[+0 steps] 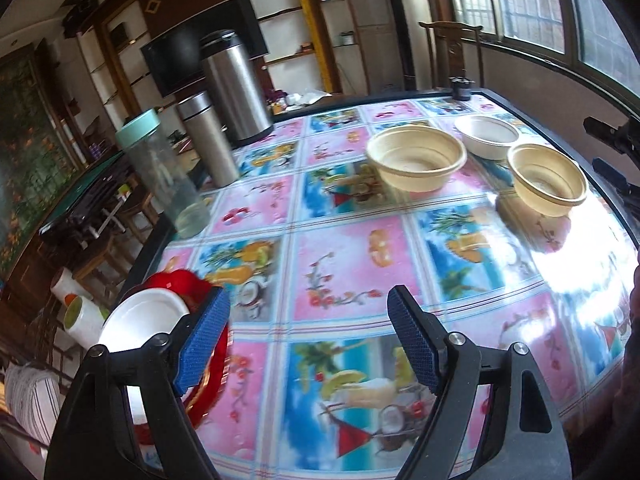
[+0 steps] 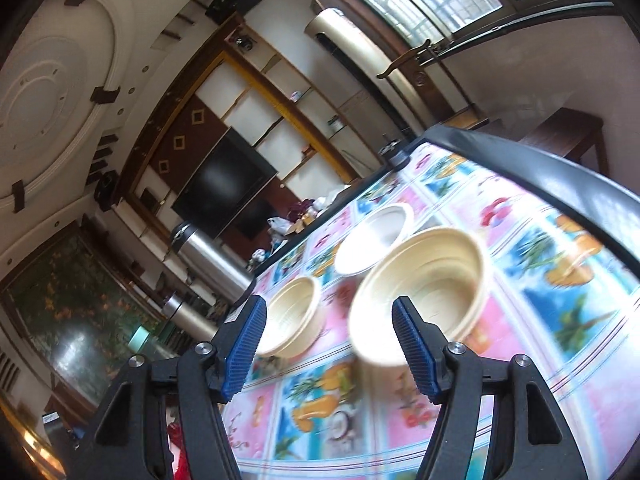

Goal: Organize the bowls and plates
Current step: 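Move the left gripper to the rim of a cream plastic bowl, then close the left gripper on the cream bowl's rim, then lift the cream bowl and lower it into the white bowl on the stack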

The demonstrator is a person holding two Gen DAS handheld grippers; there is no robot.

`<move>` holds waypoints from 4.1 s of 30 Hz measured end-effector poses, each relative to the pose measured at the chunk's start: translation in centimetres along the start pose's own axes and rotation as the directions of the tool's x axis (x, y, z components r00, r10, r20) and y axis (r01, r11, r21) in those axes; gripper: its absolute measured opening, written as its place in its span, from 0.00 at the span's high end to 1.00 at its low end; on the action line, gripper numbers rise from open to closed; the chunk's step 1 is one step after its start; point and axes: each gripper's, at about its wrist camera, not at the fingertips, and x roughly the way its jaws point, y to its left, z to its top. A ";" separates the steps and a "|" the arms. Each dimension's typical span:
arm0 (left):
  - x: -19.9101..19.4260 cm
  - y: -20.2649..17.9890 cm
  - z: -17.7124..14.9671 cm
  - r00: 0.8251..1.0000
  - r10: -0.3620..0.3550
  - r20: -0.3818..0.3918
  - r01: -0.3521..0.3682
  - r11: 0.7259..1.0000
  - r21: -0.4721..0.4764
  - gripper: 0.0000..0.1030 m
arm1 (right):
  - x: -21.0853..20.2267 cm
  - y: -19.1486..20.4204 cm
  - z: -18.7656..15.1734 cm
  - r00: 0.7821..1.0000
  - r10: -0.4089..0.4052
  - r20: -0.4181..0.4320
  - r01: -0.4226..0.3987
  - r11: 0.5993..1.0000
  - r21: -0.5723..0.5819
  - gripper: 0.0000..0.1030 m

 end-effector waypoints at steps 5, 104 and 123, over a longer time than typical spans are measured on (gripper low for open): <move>0.1 -3.3 1.7 0.999 -0.043 0.012 0.042 0.998 0.053 0.21 | -0.5 -2.7 1.8 0.998 -0.054 0.015 0.053 0.998 0.018 0.33; 11.9 -14.5 9.9 0.743 -0.613 -0.270 0.516 0.781 -0.353 0.91 | 5.2 -9.8 1.2 0.965 -0.014 -0.262 0.079 0.968 0.238 0.91; 8.1 -2.4 2.3 0.805 -0.576 -0.140 0.460 0.756 -0.466 0.90 | 5.6 1.1 -6.2 0.948 0.075 -0.311 -0.084 0.996 -0.015 0.91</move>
